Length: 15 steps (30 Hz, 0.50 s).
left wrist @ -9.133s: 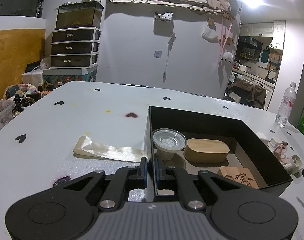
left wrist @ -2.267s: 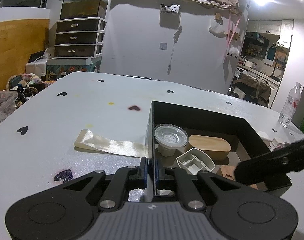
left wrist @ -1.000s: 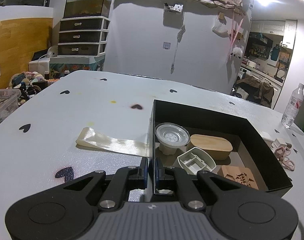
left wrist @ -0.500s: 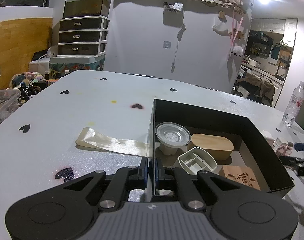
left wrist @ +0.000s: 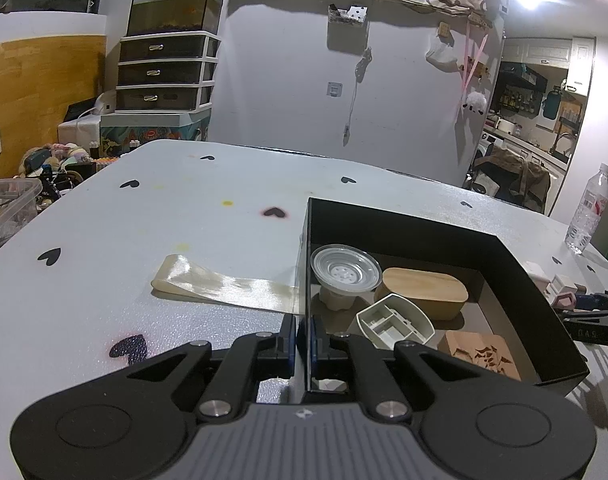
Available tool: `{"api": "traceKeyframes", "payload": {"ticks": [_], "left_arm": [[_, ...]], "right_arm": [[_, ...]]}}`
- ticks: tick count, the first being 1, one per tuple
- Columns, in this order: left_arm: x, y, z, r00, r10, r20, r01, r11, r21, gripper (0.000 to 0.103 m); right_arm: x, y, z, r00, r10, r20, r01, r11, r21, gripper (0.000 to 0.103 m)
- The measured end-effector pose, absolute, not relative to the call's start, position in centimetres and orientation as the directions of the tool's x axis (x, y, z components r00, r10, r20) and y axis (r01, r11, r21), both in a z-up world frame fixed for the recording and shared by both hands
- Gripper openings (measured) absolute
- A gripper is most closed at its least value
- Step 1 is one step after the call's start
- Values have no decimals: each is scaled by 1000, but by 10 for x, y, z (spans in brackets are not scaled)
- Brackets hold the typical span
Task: Organize rigid objects
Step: 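Move the right gripper back and grasp the pink eyelash curler, then lower the pink eyelash curler into the black box and release it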
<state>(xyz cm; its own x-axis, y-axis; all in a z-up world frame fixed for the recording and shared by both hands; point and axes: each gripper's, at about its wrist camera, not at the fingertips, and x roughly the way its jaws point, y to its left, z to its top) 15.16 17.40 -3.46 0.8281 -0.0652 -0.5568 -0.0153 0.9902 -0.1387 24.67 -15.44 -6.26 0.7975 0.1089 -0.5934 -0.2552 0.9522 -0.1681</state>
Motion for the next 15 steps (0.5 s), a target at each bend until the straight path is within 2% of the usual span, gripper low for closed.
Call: {"api": "traceKeyframes", "payload": {"ticks": [9, 15], "left_arm": [[151, 174, -35, 829, -65, -556, -16, 990, -139, 7], [152, 175, -35, 829, -64, -556, -17, 990, -140, 7]], "right_arm": [[227, -155, -41, 833, 160, -530, -294, 939, -179, 57], [202, -137, 5, 854, 288, -434, -401, 895, -196, 57]]}}
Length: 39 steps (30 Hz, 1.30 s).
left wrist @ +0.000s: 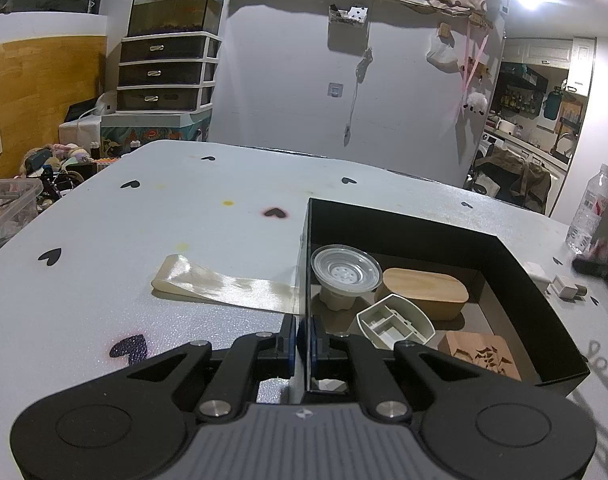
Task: Organize rigid objects
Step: 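Lower the pink eyelash curler into the black box and release it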
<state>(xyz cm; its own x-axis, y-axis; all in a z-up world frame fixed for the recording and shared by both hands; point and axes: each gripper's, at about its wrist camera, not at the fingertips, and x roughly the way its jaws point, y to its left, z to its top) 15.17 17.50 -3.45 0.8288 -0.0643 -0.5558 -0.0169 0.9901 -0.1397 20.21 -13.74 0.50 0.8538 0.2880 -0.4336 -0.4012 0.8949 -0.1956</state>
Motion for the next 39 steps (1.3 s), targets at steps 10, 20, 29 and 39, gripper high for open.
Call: {"api": "traceKeyframes", "payload": {"ticks": [10, 20, 29, 39], "left_arm": [[152, 176, -34, 830, -67, -554, -16, 990, -143, 7], [154, 176, -34, 832, -80, -549, -1, 989, -146, 8], [153, 177, -37, 835, -88, -543, 3, 988, -156, 8], [154, 177, -37, 834, -90, -545, 6, 988, -155, 8]], "right_arm": [[185, -79, 77, 797, 530, -289, -598, 759, -258, 57], [191, -23, 61, 574, 691, -440, -819, 471, -328, 57], [201, 2, 26, 360, 619, -698, -923, 125, -365, 57], [241, -14, 16, 286, 554, -782, -958, 152, -244, 82]]}}
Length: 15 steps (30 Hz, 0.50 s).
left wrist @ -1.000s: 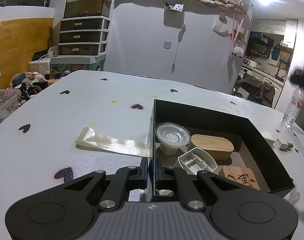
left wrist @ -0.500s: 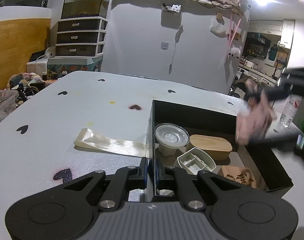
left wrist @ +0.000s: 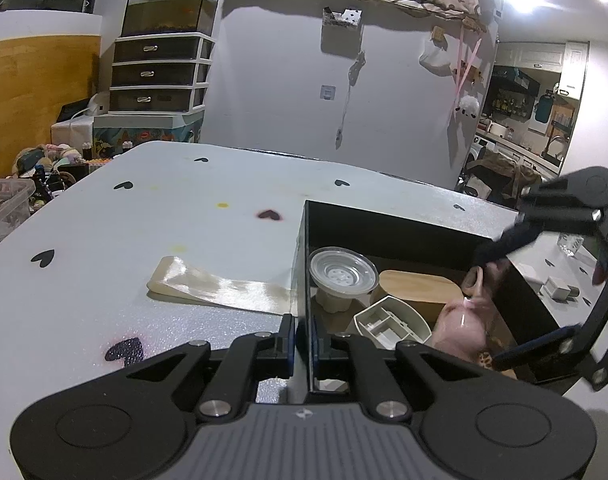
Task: Organize rigid objects
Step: 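Lower the pink eyelash curler into the black box and release it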
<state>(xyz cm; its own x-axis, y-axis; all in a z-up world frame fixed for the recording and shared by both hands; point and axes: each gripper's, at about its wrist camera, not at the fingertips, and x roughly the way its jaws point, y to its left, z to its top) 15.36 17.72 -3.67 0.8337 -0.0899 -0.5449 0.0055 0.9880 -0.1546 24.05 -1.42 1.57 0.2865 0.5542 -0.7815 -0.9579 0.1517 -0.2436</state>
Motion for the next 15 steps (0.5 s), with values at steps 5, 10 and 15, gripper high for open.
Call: {"api": "traceKeyframes", "payload": {"ticks": [5, 10, 15], "left_arm": [[154, 176, -37, 833, -90, -546, 6, 988, -154, 8], [154, 176, -37, 833, -90, -546, 6, 988, -154, 8], [155, 176, -37, 832, -89, -548, 4, 988, -153, 8]], "right_arm": [[245, -25, 28, 271, 566, -779, -961, 202, -188, 82], [239, -30, 33, 274, 559, -782, -960, 200, -194, 84], [230, -35, 39, 280, 577, -767, -959, 210, -191, 92]]}}
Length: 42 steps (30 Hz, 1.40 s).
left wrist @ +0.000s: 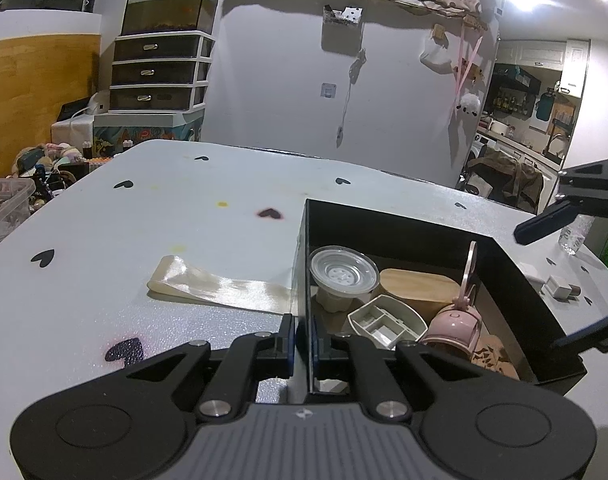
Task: Organize rigid objects
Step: 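Lower the pink eyelash curler into the black box and release it, then move the right gripper to the white block with wooden dowel and grasp it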
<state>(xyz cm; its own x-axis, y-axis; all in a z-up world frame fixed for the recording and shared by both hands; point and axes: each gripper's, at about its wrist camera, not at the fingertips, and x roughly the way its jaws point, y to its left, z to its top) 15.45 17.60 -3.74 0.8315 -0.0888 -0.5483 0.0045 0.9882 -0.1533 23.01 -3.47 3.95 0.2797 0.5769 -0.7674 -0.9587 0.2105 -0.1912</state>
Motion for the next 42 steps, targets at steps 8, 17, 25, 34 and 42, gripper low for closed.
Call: {"api": "traceKeyframes", "payload": {"ticks": [8, 17, 25, 34, 42], "left_arm": [[156, 176, -38, 829, -82, -553, -4, 988, -152, 8], [157, 174, -36, 819, -71, -569, -15, 989, -144, 7], [161, 174, -32, 802, -65, -594, -28, 989, -146, 7], [165, 169, -29, 781, -38, -623, -50, 991, -124, 5], [167, 164, -27, 774, -11, -633, -71, 992, -104, 4]], "right_arm": [[212, -42, 55, 327, 637, -698, -942, 278, -188, 98], [186, -67, 78, 487, 695, -528, -869, 443, -219, 103], [169, -123, 86, 753, 559, -348, -640, 746, -186, 103], [179, -189, 42, 889, 262, -377, -297, 954, -38, 102], [204, -222, -6, 860, 35, -510, -29, 999, 19, 92]]}}
